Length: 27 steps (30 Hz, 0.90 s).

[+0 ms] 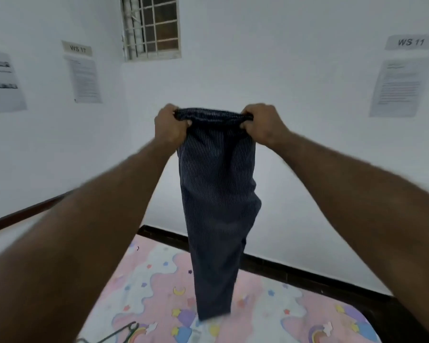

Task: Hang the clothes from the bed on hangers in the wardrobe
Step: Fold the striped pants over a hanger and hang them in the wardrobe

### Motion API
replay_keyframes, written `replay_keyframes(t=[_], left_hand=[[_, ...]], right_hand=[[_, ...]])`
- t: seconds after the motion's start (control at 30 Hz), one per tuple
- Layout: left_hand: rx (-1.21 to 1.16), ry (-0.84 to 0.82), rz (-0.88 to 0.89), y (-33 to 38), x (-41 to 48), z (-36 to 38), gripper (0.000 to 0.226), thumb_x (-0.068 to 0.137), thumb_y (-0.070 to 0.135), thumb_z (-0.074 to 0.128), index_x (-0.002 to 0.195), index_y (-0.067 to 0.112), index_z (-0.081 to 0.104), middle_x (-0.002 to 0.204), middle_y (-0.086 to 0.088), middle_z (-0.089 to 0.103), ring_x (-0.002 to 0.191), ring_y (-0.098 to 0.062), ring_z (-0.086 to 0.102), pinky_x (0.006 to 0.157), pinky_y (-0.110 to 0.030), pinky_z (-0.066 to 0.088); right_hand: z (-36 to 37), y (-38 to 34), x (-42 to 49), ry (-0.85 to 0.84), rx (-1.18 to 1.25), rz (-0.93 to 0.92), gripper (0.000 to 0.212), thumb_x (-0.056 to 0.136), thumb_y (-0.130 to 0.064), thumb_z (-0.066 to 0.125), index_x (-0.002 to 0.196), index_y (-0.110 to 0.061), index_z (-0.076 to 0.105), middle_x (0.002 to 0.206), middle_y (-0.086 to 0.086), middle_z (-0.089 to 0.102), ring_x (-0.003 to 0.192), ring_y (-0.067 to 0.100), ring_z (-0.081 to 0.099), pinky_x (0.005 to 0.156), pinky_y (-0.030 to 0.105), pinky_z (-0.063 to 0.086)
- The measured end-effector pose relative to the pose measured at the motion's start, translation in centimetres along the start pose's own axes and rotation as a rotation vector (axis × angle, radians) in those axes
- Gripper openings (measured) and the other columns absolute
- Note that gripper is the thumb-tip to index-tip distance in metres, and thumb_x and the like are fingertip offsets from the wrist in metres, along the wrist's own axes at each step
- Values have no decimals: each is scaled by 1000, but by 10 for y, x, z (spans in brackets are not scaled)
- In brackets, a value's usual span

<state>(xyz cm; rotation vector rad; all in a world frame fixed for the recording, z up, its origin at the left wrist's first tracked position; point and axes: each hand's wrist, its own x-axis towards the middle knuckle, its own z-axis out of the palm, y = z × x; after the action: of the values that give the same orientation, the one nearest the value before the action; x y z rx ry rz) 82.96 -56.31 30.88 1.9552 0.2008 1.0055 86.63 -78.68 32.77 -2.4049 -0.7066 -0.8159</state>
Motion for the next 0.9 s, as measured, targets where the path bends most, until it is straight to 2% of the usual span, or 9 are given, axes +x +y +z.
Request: replay_keyframes(t=[0.1, 0.23, 0.3, 0.43, 0.53, 0.6, 0.7, 0.8, 0.9], left_hand=[[-36, -3, 88, 14, -31, -22, 26, 78, 21, 76, 98, 13, 61, 97, -5, 67, 94, -24, 65, 85, -42, 55], [-132, -190, 136, 3, -124, -57, 29, 65, 36, 81, 83, 25, 62, 88, -8, 72, 84, -28, 70, 77, -48, 59], [-153, -296, 125, -19, -191, -73, 28, 63, 36, 83, 79, 28, 62, 82, -8, 72, 76, -24, 69, 74, -44, 60], [-34, -547, 7, -96, -346, -99, 32, 68, 18, 87, 77, 28, 58, 75, 3, 67, 64, -3, 57, 64, -15, 45], [23, -713, -180, -174, -467, -107, 38, 67, 10, 87, 75, 31, 56, 71, 8, 64, 63, 3, 54, 61, -15, 42], [82, -825, -297, -222, -535, -108, 36, 69, 6, 84, 81, 25, 57, 75, 5, 65, 67, 0, 56, 64, -23, 45], [201, -993, -435, -268, -614, -109, 30, 74, 8, 79, 94, 16, 59, 89, -7, 67, 81, -20, 62, 68, -27, 45], [266, -1097, -517, -293, -671, -113, 29, 74, 4, 75, 101, 6, 63, 93, -11, 66, 88, -23, 63, 68, -25, 42], [321, -1186, -532, -304, -701, -115, 27, 74, 8, 71, 98, 12, 61, 91, -7, 62, 86, -23, 59, 66, -25, 37]], right_hand=[[-23, -1, -36, 68, 88, -16, 23, 84, -12, 67, 106, -8, 71, 103, 9, 70, 99, 22, 61, 82, 22, 41], [-46, -6, -130, 4, 132, 30, 20, 82, -11, 70, 102, -11, 73, 89, -3, 66, 84, 11, 57, 66, 6, 37], [-43, -6, -199, -88, 134, 65, 19, 79, -10, 72, 98, -15, 74, 84, -5, 66, 80, 9, 57, 64, 4, 36], [2, 1, -354, -308, 174, 97, 20, 73, 0, 78, 90, -10, 76, 84, 3, 70, 80, 15, 61, 70, 5, 37], [61, 6, -479, -553, 211, 176, 22, 69, 6, 78, 87, -6, 76, 84, 7, 72, 81, 20, 65, 73, -4, 33], [101, 10, -552, -736, 207, 294, 23, 69, 8, 72, 89, -4, 76, 90, 11, 73, 87, 24, 68, 72, 0, 32], [144, 10, -642, -955, 188, 437, 25, 74, 6, 66, 95, -4, 75, 98, 13, 72, 97, 29, 66, 73, 16, 33], [165, 7, -701, -1084, 171, 496, 23, 74, 5, 63, 94, -1, 73, 99, 16, 72, 99, 31, 65, 75, 22, 35], [177, 6, -735, -1171, 184, 521, 27, 74, 6, 60, 96, -1, 73, 101, 17, 71, 100, 33, 65, 84, 30, 45]])
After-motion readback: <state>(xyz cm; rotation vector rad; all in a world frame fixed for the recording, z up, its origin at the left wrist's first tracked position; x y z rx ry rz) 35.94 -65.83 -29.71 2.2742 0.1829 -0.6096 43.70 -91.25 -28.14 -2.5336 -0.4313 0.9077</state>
